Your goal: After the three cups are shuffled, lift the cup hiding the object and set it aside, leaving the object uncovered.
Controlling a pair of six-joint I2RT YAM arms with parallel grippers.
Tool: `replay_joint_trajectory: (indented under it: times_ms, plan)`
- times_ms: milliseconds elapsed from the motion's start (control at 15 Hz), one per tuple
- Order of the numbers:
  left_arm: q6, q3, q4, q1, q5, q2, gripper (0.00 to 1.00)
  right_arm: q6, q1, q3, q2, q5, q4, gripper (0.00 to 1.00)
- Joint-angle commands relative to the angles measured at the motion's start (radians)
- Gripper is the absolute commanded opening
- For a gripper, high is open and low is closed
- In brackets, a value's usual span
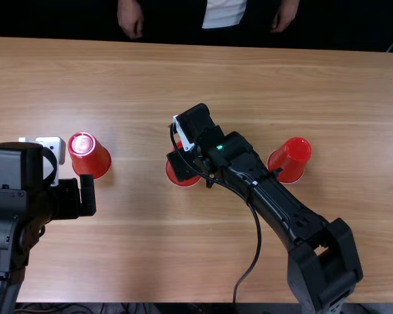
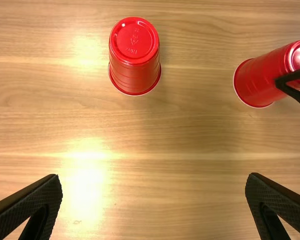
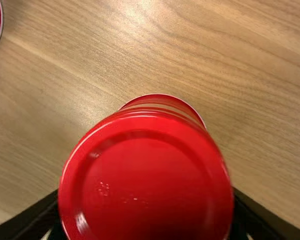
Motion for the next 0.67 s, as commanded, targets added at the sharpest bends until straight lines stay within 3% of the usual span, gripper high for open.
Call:
replay_joint_trajectory:
  times_ms: [0, 200, 600]
  plan:
    - [-0.001, -0.008, -0.001, -0.005, 0.013, -0.015, 1.00, 0.010, -0.004, 0.028, 0.038, 0.012, 0.002, 0.23]
    - [-0.001, -0.008, -0.001, -0.005, 0.013, -0.015, 1.00, 0.010, -0.004, 0.028, 0.036, 0.010, 0.002, 0.00]
    - [-0.001, -0.009, 0.004, -0.020, 0.013, -0.015, 1.00, 0.012, -0.006, 0.061, -0.105, 0.003, 0.004, 0.00]
